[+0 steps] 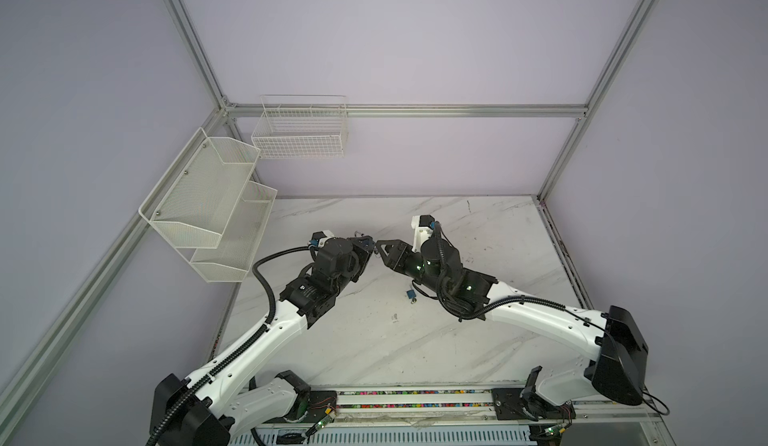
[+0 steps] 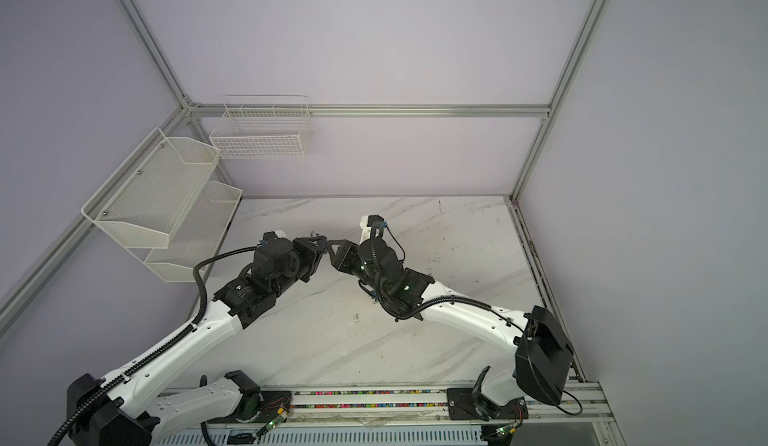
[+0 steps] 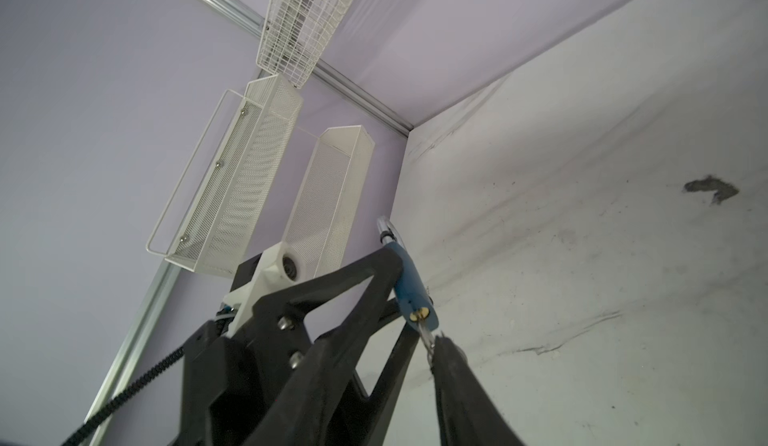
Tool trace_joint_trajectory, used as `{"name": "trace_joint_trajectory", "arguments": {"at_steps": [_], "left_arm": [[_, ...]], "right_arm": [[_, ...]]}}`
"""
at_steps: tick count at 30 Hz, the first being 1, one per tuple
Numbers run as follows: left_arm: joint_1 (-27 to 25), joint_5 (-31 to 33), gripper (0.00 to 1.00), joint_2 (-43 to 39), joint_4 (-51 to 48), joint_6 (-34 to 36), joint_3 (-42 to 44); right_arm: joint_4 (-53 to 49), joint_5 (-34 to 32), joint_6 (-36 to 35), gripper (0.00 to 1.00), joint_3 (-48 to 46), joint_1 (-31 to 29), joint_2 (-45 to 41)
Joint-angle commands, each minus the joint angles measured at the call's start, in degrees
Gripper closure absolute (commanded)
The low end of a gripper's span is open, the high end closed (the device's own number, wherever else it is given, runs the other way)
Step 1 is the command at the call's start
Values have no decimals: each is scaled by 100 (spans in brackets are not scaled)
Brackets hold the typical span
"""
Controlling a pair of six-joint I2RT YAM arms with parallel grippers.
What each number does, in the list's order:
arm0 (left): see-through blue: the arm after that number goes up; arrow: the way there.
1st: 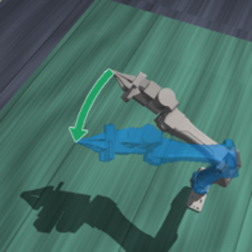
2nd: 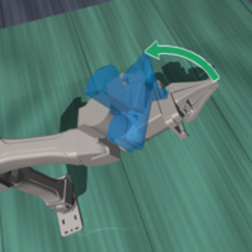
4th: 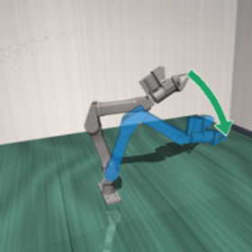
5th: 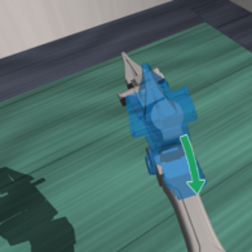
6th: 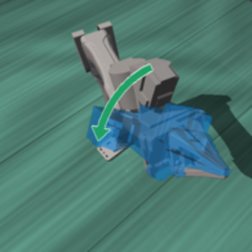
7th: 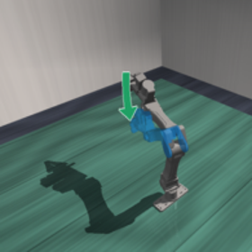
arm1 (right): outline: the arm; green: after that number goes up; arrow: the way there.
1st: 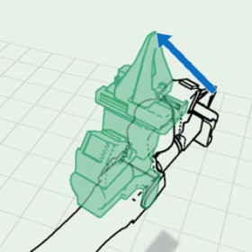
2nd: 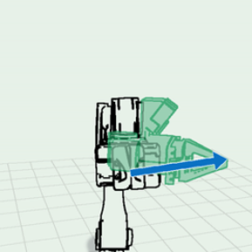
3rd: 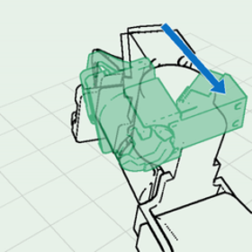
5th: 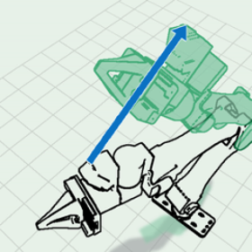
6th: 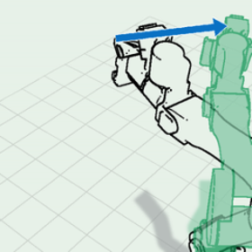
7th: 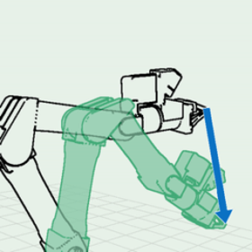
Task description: Unlock with the key
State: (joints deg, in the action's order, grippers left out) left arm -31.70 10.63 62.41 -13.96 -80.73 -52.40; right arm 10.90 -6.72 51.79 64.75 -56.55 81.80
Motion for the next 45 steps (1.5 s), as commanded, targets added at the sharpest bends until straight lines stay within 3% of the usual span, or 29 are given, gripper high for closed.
{"name": "trace_joint_trajectory", "arguments": {"at_steps": [1,6,11,16,19,28,45], "left_arm": [[113,-167,100,-273,-324,1378,-218],[160,-192,100,-636,-931,3472,-200],[156,-600,100,-1129,-145,5295,655],[129,-1313,100,-1473,855,6519,1391],[62,-1245,100,-1490,1281,7092,1647],[-187,-1030,100,-1210,2361,7754,2081],[-283,-926,100,-1106,2462,7807,2131]], "right_arm": [[-437,-130,-447,47,-76,101,-280],[-1076,802,-964,39,70,675,-641],[-1622,1809,-1863,34,472,1002,-574],[-2546,2029,-2328,25,1201,1116,-154],[-3162,2081,-2516,24,1720,1109,257],[-4365,1520,-2975,20,3008,899,1292],[-5759,584,-3540,20,4344,651,2322]]}}
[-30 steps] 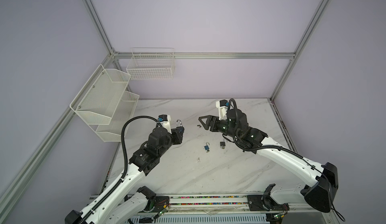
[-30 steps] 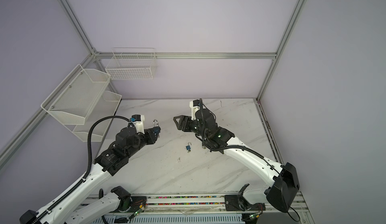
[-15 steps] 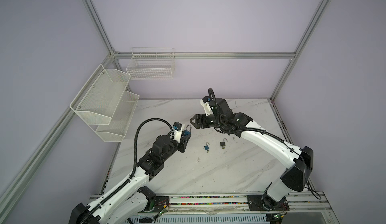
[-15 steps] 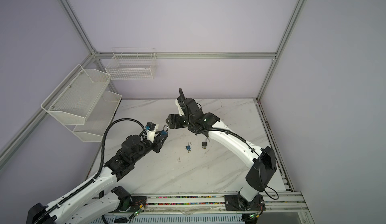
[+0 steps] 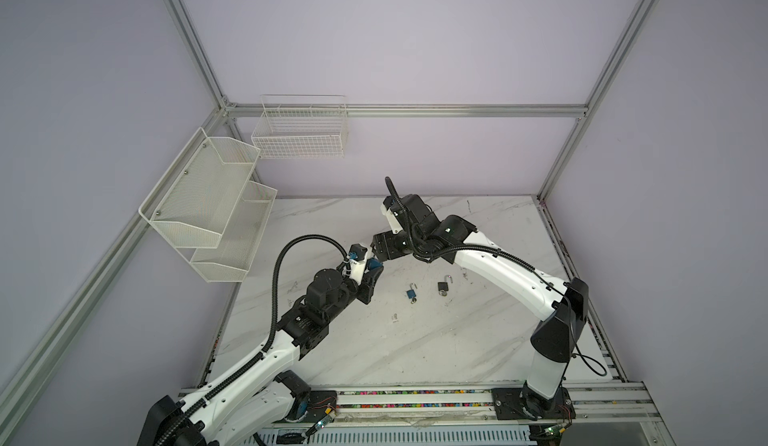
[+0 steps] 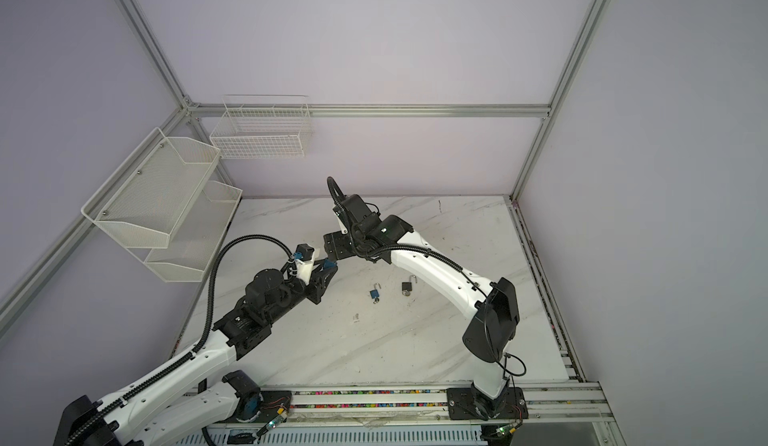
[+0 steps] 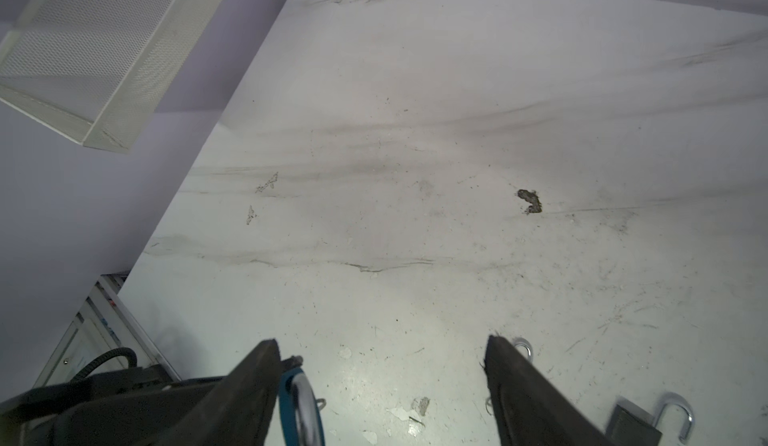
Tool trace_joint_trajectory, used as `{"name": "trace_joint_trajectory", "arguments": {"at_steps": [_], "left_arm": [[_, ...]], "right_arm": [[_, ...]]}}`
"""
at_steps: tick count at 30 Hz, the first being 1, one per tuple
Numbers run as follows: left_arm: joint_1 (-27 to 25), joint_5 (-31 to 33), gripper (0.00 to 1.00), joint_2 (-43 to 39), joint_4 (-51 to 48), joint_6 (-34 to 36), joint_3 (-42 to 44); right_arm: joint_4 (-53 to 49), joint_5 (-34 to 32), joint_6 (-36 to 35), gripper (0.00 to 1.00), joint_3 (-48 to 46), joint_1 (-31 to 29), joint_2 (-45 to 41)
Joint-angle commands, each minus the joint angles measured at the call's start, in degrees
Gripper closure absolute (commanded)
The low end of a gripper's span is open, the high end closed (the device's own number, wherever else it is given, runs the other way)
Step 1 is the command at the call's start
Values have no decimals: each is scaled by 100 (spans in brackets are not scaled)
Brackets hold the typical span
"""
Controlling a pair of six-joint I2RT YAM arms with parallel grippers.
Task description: Unlock with the key
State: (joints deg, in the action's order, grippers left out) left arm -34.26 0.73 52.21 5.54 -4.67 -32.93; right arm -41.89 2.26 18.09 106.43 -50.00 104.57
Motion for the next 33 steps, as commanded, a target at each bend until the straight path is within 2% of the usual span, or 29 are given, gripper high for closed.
{"name": "trace_joint_trajectory", "arguments": {"at_steps": [1,9,19,29,31,33], "left_arm": [[-28,56,100,-76,525,203,182],[-50,29,100,-33,536,279,190],[-63,10,100,-158,743,521,335],[-66,-25,100,-162,990,493,392],[-63,-31,100,-156,1006,497,392],[-63,-67,100,-148,1007,517,390]], "right_arm": [[-535,-388,-142,20,189,5,53],[-872,-481,-66,19,432,145,235],[-1286,5,-312,19,675,433,448],[-1070,937,-788,19,215,561,103],[-1081,835,-783,19,168,583,42],[-1120,451,-707,19,201,677,-32]]}}
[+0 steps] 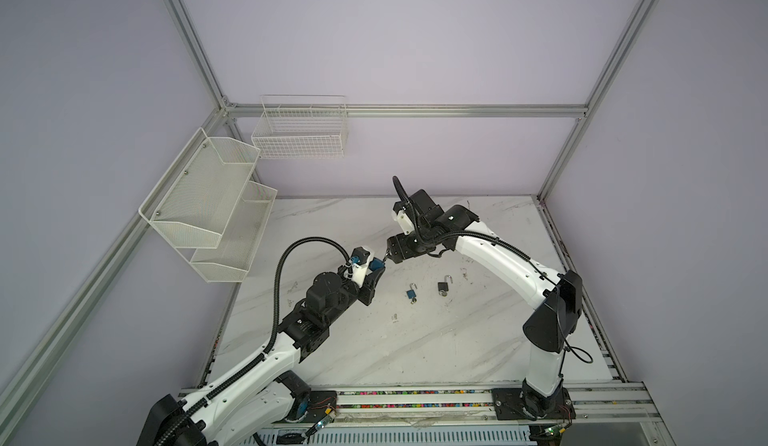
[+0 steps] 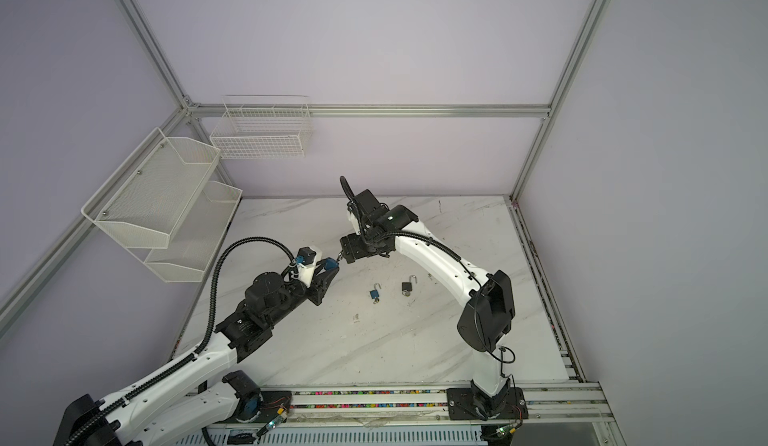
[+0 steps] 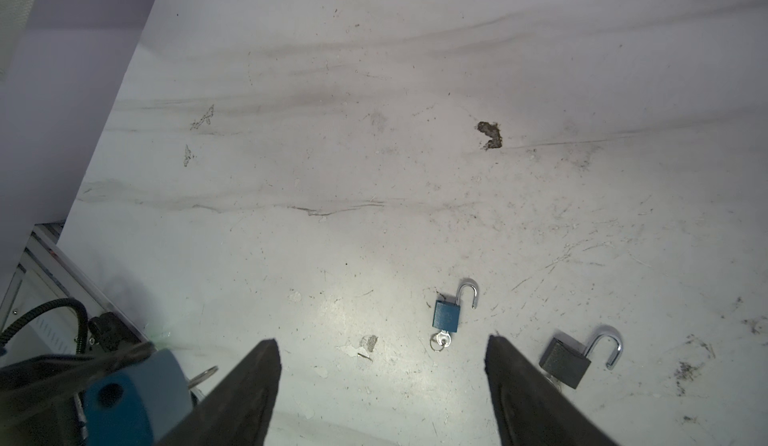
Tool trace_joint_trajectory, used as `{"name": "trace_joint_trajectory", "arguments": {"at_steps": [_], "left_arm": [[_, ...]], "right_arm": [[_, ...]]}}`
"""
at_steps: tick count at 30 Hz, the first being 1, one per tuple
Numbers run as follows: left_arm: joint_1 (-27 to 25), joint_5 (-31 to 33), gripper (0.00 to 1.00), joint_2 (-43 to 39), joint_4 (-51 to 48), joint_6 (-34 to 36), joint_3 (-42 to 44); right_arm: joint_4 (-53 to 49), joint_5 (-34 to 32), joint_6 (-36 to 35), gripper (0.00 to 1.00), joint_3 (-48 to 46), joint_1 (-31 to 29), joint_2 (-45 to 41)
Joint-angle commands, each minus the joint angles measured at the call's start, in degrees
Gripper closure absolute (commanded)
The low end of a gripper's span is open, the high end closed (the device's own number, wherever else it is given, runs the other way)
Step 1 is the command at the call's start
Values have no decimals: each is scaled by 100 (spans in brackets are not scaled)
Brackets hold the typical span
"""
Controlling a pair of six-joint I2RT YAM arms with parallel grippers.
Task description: Unlock with the key
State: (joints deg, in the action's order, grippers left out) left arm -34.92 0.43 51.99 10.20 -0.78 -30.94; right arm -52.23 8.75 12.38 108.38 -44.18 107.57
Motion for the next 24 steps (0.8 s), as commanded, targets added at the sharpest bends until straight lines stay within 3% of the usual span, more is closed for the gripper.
{"name": "trace_joint_trajectory", "arguments": {"at_steps": [1,5,10,16,24], "left_arm": [[3,-65,100,-113,537,139,185],[1,-283,100,-94,536,165,186],[4,-297,100,-62,536,183,99],[5,-287,100,-92,599,193,51],[5,-228,100,-99,710,170,94]], "right_arm": [[-72,-260,-131,19,40,143,-381],[-113,-313,-105,20,464,165,-360],[-76,121,-217,20,595,156,-189],[37,768,-217,20,295,156,-195],[-52,777,-279,20,-143,156,-418]]}}
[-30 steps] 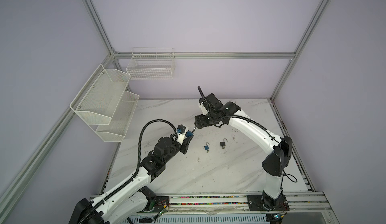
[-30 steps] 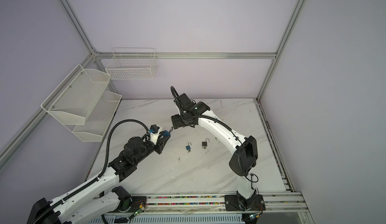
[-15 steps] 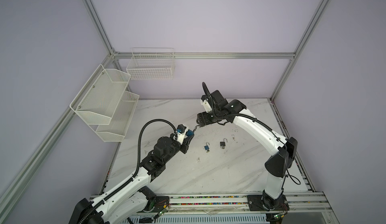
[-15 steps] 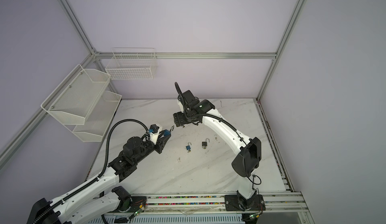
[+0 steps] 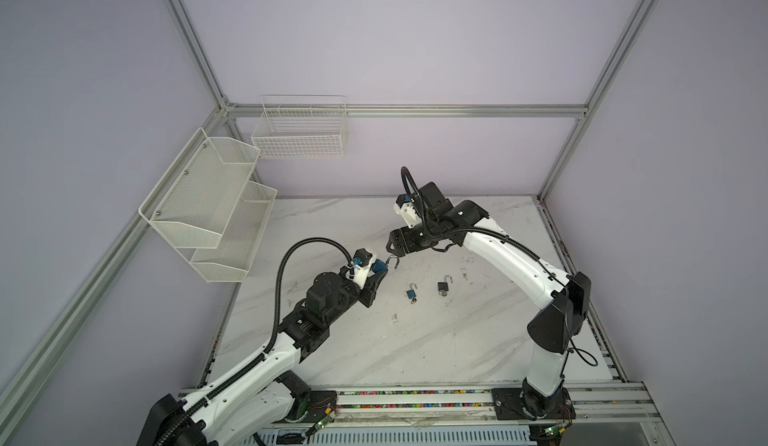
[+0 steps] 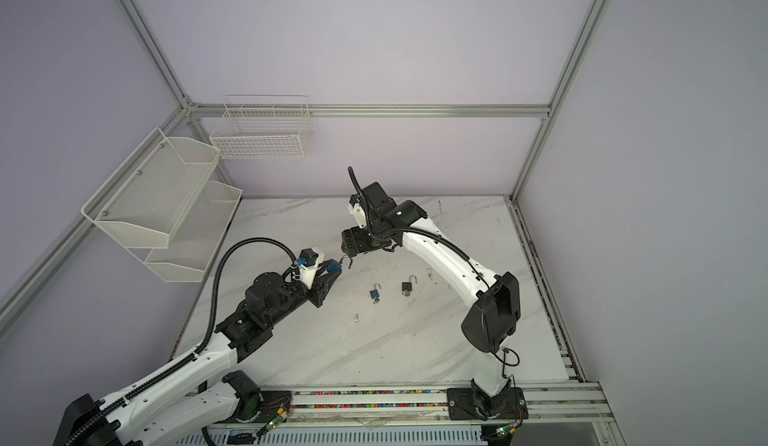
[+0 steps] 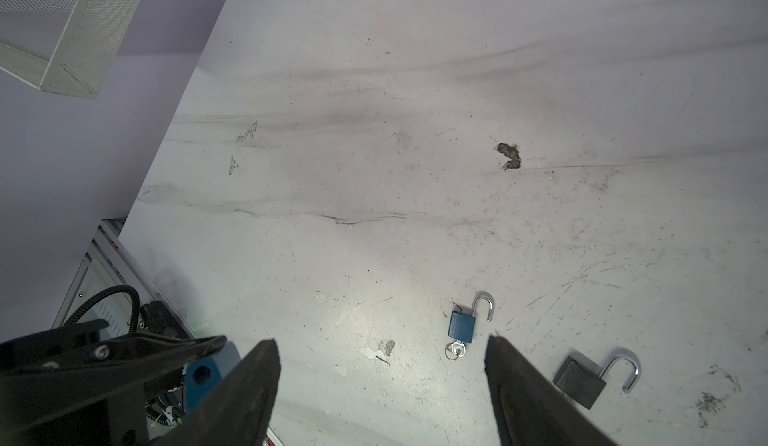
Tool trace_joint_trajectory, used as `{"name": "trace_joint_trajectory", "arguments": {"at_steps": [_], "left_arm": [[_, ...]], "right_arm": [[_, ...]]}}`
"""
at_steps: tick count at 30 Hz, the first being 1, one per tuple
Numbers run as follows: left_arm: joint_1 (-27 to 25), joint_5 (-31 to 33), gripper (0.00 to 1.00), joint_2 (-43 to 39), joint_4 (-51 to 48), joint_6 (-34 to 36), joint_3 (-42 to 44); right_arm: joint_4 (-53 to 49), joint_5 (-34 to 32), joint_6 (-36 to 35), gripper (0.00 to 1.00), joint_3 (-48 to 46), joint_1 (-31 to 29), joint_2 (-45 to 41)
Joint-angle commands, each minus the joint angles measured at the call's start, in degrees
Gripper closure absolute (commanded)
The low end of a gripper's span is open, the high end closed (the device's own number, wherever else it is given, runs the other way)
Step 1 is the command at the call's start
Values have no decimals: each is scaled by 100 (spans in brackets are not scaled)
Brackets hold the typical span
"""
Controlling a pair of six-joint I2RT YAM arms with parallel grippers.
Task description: Unlock with the key
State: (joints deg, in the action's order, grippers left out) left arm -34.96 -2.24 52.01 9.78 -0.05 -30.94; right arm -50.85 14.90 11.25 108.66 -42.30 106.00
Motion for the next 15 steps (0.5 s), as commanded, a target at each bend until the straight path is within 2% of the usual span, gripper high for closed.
{"name": "trace_joint_trajectory", "arguments": {"at_steps": [1,7,11,15], "left_arm": [[7,56,100,-88,783,90,105],[8,127,100,0,892,10,122],[6,223,100,20,801,-62,104],[11,778,100,74,157,-488,-121]], "right_arm": [[-181,206,-175,19,-210,-30,-300],[-57,420,-146,20,-366,-23,-479],[-95,-312,16,19,-395,66,-548],[-27,-968,204,18,-585,268,-710]]}}
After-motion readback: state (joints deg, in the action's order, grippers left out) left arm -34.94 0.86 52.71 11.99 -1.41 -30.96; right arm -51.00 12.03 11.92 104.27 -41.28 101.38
